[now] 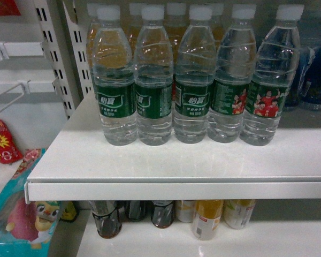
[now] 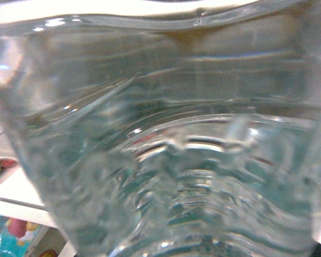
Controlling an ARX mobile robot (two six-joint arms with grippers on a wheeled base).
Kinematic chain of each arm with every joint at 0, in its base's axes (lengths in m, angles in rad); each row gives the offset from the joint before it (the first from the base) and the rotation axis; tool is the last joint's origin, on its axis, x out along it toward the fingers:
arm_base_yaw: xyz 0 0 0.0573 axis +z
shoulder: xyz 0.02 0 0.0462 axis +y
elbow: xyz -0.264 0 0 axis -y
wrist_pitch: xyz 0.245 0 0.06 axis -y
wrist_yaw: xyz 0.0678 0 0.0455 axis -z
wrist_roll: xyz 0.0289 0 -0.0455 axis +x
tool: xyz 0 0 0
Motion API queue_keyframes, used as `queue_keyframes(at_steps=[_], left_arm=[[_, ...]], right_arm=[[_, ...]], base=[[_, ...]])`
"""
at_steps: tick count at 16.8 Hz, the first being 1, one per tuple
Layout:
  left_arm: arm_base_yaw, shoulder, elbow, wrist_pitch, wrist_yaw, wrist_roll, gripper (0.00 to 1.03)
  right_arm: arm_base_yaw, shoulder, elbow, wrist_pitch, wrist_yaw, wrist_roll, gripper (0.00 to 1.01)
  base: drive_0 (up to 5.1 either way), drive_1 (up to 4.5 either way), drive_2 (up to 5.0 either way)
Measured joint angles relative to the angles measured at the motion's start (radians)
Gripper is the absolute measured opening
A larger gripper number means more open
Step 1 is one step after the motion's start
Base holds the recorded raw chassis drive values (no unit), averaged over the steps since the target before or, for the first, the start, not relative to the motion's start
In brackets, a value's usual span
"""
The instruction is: Move water from second to third shelf
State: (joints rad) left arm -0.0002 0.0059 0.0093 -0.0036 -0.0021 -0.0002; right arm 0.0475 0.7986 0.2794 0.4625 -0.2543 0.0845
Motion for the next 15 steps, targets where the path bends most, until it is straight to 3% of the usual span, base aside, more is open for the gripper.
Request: queue_keyframes(at_steps=[3, 7, 11, 15], left_arm=[[0.000, 0.000, 0.000, 0.000, 0.000, 0.000, 0.98], [0.000, 0.000, 0.000, 0.000, 0.000, 0.000, 0.98], [0.000, 0.000, 0.000, 0.000, 0.000, 0.000, 0.98], [0.000, 0.000, 0.000, 0.000, 0.000, 0.000, 0.98]], right_arm=[[0.119, 0.102, 0.061, 0.025, -0.003, -0.036, 0.42], [0.254, 0.323, 0.100, 0.100, 0.039, -0.079, 0.42], [0.281, 0.380, 0.116, 0.126, 0.040, -0.079, 0.42], [0.340, 0.550, 0.201, 0.201, 0.045, -0.080, 0.42]], base=[[0.0, 0.00, 0.0], [0.0, 0.00, 0.0], [0.0, 0.00, 0.0], [0.0, 0.00, 0.0]])
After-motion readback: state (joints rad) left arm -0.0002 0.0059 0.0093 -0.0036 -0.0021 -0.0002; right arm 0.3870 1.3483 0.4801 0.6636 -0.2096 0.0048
